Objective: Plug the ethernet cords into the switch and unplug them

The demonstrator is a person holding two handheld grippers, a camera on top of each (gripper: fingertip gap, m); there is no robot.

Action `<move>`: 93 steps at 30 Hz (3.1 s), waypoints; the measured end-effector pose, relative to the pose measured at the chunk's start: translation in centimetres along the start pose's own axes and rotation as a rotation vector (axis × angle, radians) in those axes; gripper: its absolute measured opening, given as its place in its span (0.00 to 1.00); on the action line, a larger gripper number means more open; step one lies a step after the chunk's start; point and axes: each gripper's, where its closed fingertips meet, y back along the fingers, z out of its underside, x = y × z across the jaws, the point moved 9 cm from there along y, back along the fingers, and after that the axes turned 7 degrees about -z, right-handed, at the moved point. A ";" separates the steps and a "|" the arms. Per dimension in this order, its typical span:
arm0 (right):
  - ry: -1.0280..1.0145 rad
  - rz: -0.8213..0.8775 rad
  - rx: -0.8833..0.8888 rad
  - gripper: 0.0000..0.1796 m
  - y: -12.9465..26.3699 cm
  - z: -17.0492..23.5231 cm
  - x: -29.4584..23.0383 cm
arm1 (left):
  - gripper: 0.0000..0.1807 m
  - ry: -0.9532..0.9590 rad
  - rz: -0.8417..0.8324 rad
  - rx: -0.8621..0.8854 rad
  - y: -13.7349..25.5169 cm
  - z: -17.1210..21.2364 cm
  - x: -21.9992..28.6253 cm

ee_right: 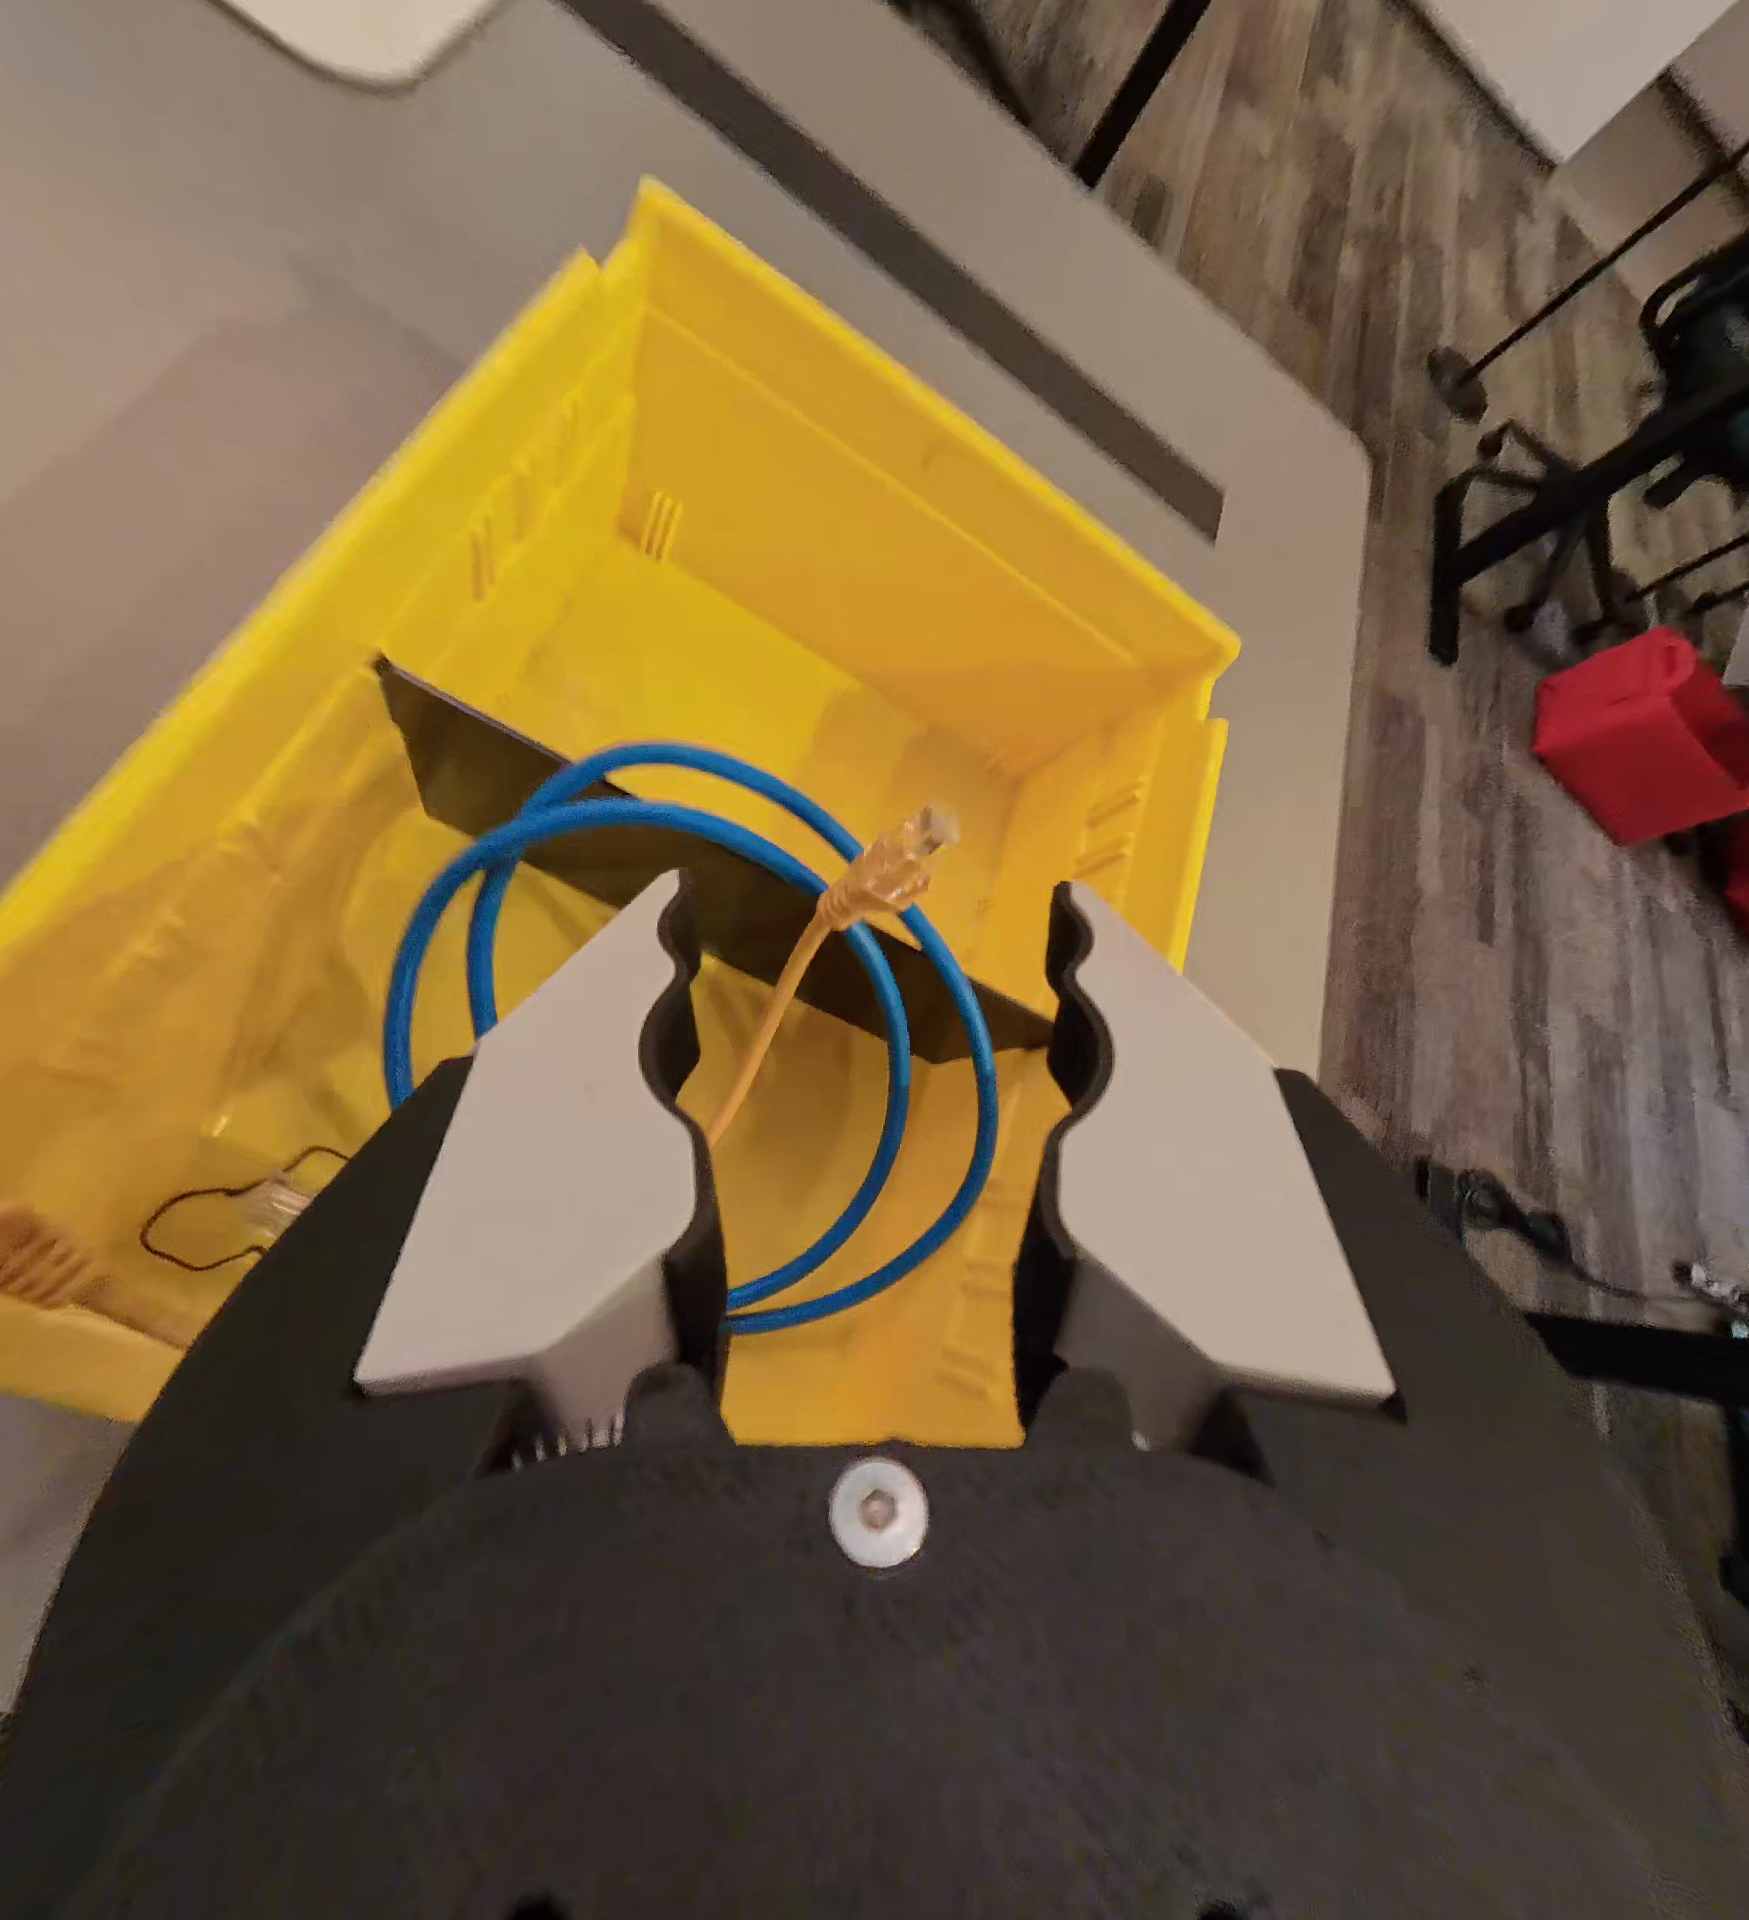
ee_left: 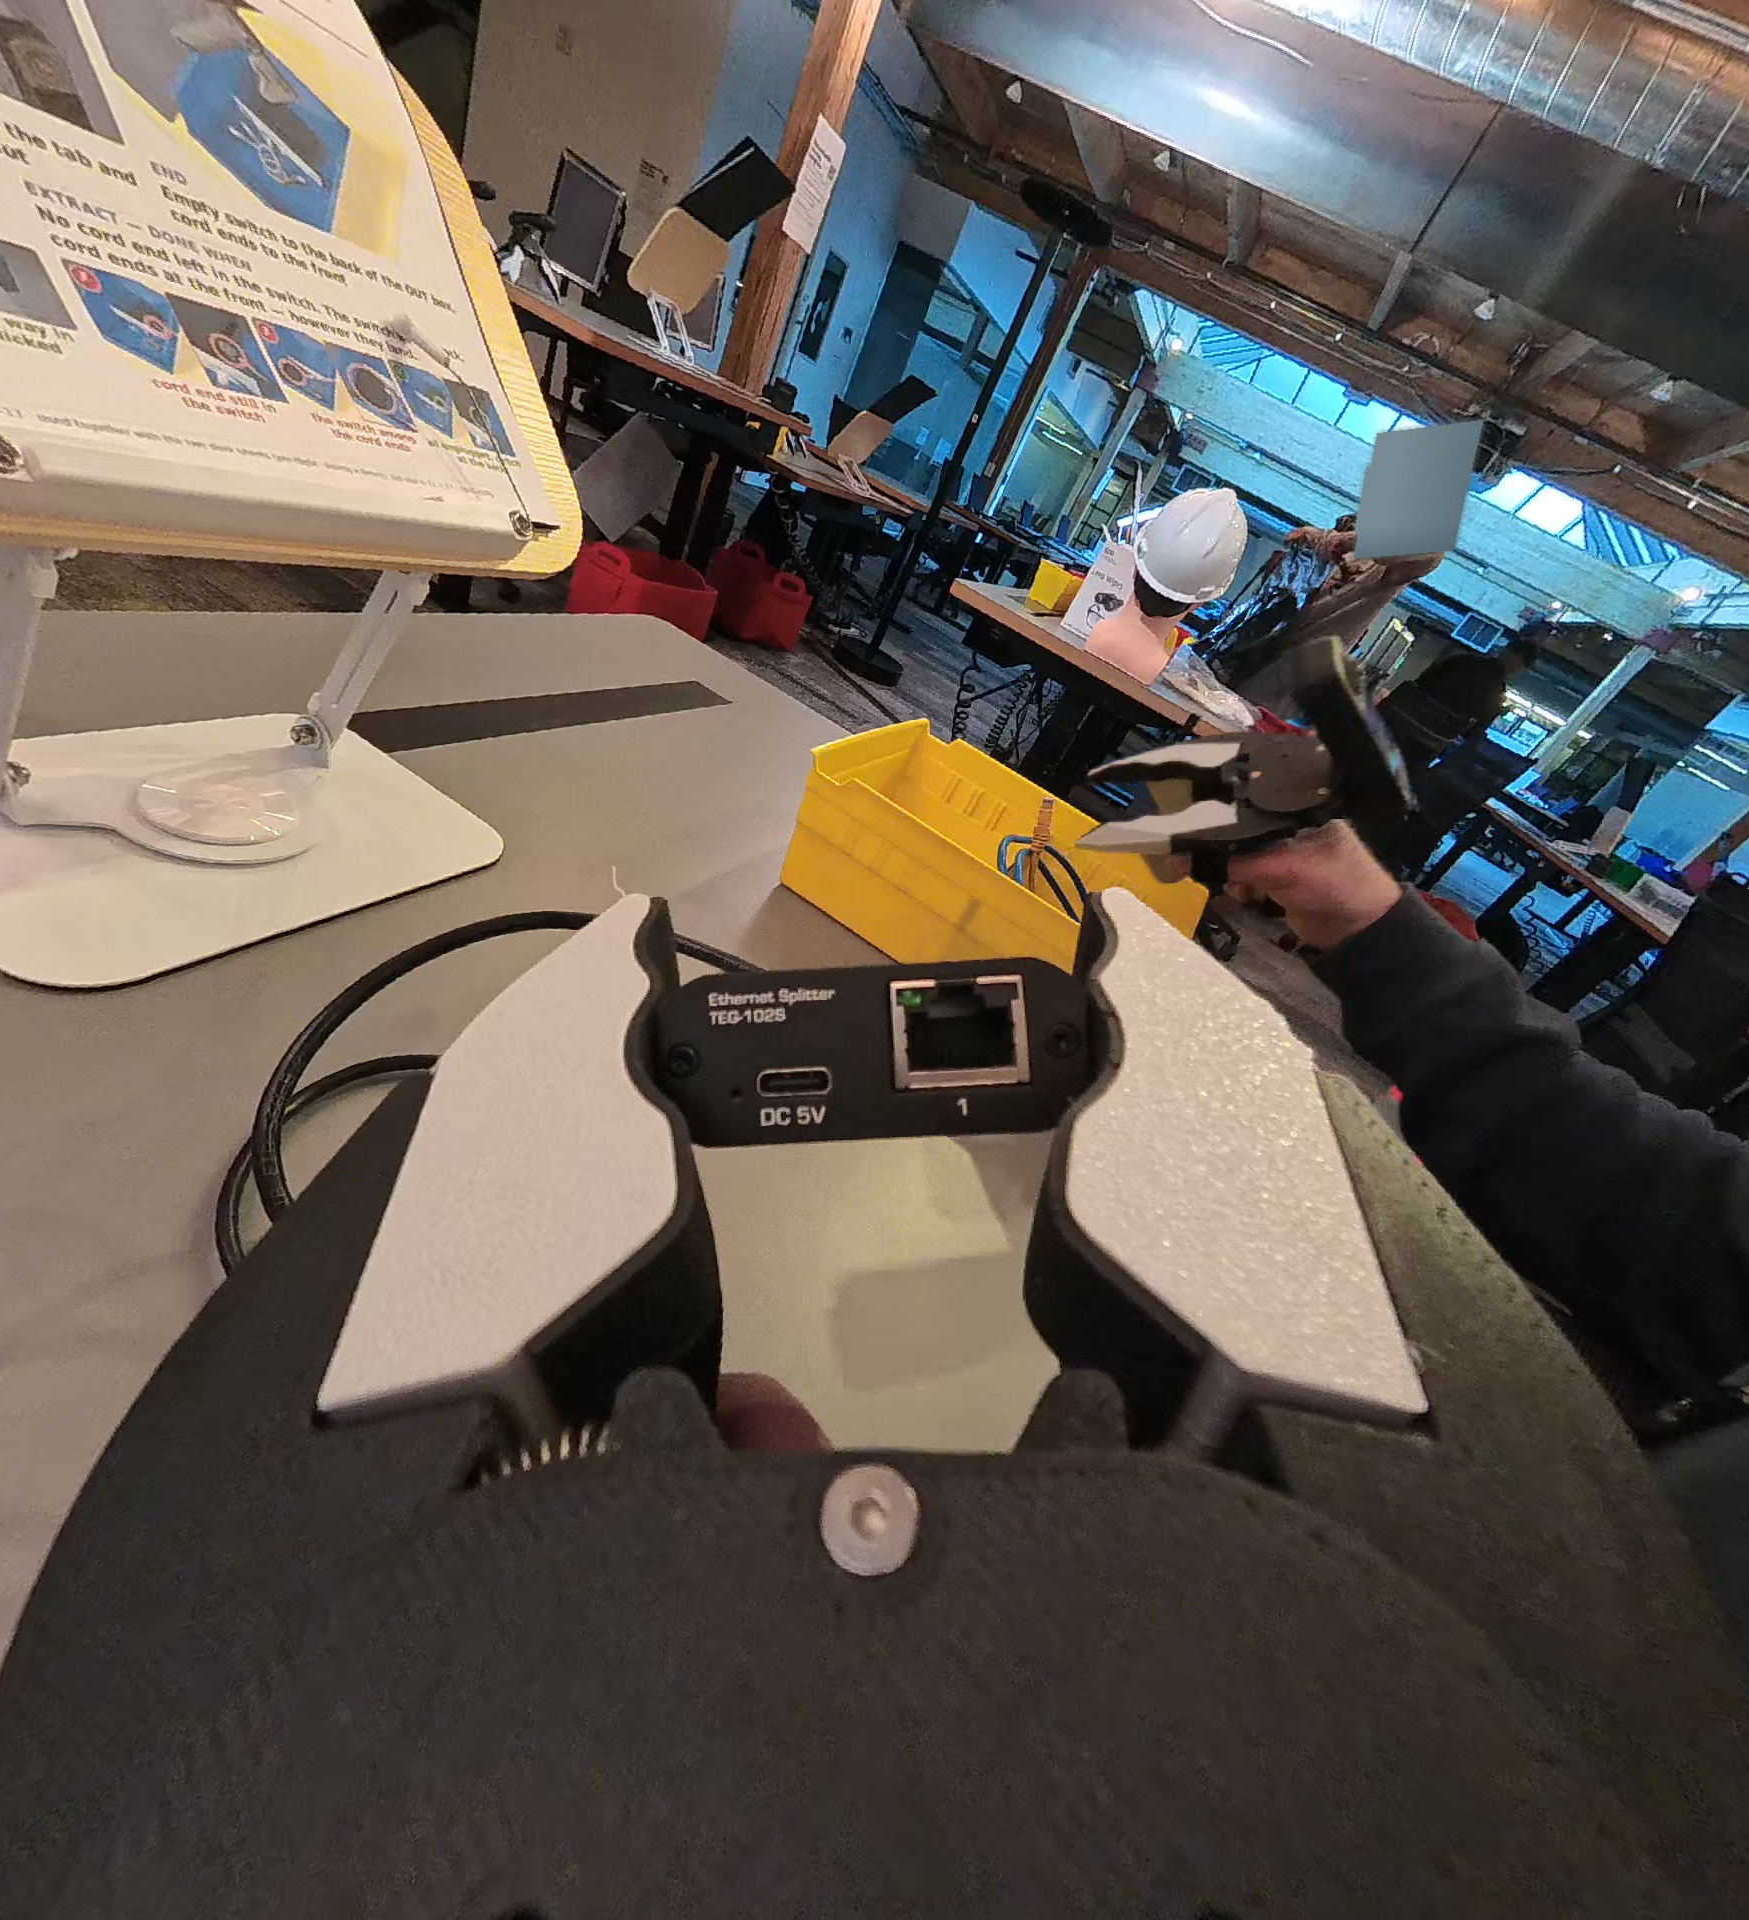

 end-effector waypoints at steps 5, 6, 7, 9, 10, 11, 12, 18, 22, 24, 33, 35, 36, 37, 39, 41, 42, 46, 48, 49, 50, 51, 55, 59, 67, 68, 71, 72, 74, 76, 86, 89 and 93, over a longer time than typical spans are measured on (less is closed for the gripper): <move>0.158 0.038 0.119 0.36 3.5 -4.9 -2.0 | 0.40 -0.009 0.007 0.004 0.1 0.0 0.7; 0.210 0.032 0.164 0.35 4.2 -6.4 -3.1 | 0.40 -0.008 0.010 0.006 0.1 0.0 0.8; 0.265 0.023 0.206 0.36 4.9 -7.9 -4.3 | 0.40 -0.006 0.014 0.007 0.1 0.0 1.0; 0.385 -0.013 0.312 0.33 6.1 -11.1 -7.6 | 0.40 -0.003 0.024 0.010 0.1 0.0 1.3; 0.447 -0.041 0.365 0.31 6.5 -12.6 -9.6 | 0.40 -0.001 0.032 0.011 0.0 0.0 1.5; 0.510 -0.067 0.415 0.29 6.9 -14.0 -11.6 | 0.40 0.000 0.040 0.013 0.0 0.0 1.7; 0.567 -0.094 0.458 0.26 7.1 -15.2 -13.6 | 0.40 0.000 0.047 0.015 -0.1 -0.1 1.9; 0.845 -0.237 0.646 0.22 6.0 -20.0 -23.6 | 0.40 -0.010 0.114 0.026 -0.1 -0.1 2.9; 0.962 -0.293 0.684 0.23 4.3 -21.1 -27.4 | 0.40 -0.003 0.156 0.028 -0.1 0.0 3.3; 0.981 -0.344 0.700 0.23 3.9 -21.2 -28.6 | 0.40 0.009 0.169 0.038 -0.1 0.0 3.4; 0.914 -0.285 0.695 0.11 2.5 -21.0 -31.7 | 0.40 0.073 0.187 0.087 -0.6 0.2 4.0; 0.908 -0.243 0.706 0.10 2.3 -20.9 -31.7 | 0.40 0.084 0.178 0.092 -0.6 0.2 4.0; 0.909 -0.241 0.715 0.09 2.3 -20.9 -31.7 | 0.40 0.090 0.187 0.091 -0.6 0.2 4.0; 0.905 -0.243 0.720 0.09 2.3 -20.8 -31.6 | 0.40 0.090 0.193 0.086 -0.6 0.3 4.0; 0.904 -0.249 0.724 0.08 2.4 -20.8 -31.2 | 0.40 0.070 0.202 0.052 -0.8 0.4 4.1; 0.888 -0.255 0.730 0.07 2.4 -20.7 -30.5 | 0.41 -0.026 0.187 -0.012 -0.8 0.4 4.3; 0.892 -0.266 0.720 0.07 2.5 -20.7 -30.2 | 0.41 -0.070 0.177 -0.039 -0.9 0.4 4.4; 0.946 -0.244 0.719 0.06 2.5 -20.6 -29.7 | 0.41 -0.151 0.152 -0.130 -1.1 0.5 4.7; 0.958 -0.234 0.737 0.06 2.4 -20.5 -29.7 | 0.41 -0.153 0.159 -0.144 -1.0 0.5 4.7; 0.972 -0.220 0.738 0.06 2.4 -20.4 -29.8 | 0.41 -0.163 0.159 -0.159 -1.0 0.6 4.6; 0.984 -0.211 0.741 0.06 2.4 -20.3 -29.8 | 0.41 -0.169 0.161 -0.167 -0.9 0.7 4.6; 0.990 -0.206 0.750 0.06 2.5 -20.3 -29.9 | 0.41 -0.163 0.167 -0.170 -0.9 0.6 4.6; 1.017 -0.184 0.760 0.06 2.3 -20.1 -29.9 | 0.40 -0.135 0.191 -0.198 -0.9 0.6 4.5; 1.033 -0.160 0.760 0.06 2.0 -19.9 -30.0 | 0.40 -0.119 0.188 -0.248 -1.0 0.9 4.4; 1.000 -0.144 0.783 0.06 1.5 -19.7 -30.1 | 0.40 -0.108 0.159 -0.228 -1.0 0.8 4.3; 0.998 -0.152 0.779 0.06 1.3 -19.7 -30.1 | 0.40 -0.100 0.153 -0.218 -1.1 0.9 4.2; 1.000 -0.159 0.790 0.07 1.1 -19.6 -30.5 | 0.40 -0.071 0.167 -0.219 -1.3 1.2 4.3; 1.007 -0.157 0.789 0.08 1.1 -19.5 -30.8 | 0.40 -0.077 0.159 -0.217 -1.4 1.3 4.4; 1.011 -0.159 0.779 0.07 0.9 -19.3 -30.9 | 0.40 -0.068 0.156 -0.218 -1.4 1.3 4.3; 0.991 -0.180 0.772 0.07 1.1 -19.4 -30.9 | 0.40 -0.058 0.165 -0.210 -1.4 1.3 4.3; 1.109 -0.121 0.687 0.06 1.7 -20.0 -31.0 | 0.40 -0.075 0.138 -0.201 -1.4 0.9 4.7; 1.109 -0.142 0.685 0.06 1.7 -20.1 -30.8 | 0.40 -0.081 0.101 -0.200 -1.3 1.0 5.0; 1.119 -0.195 0.671 0.06 1.7 -20.6 -31.1 | 0.40 -0.066 0.049 -0.183 -0.4 1.3 5.0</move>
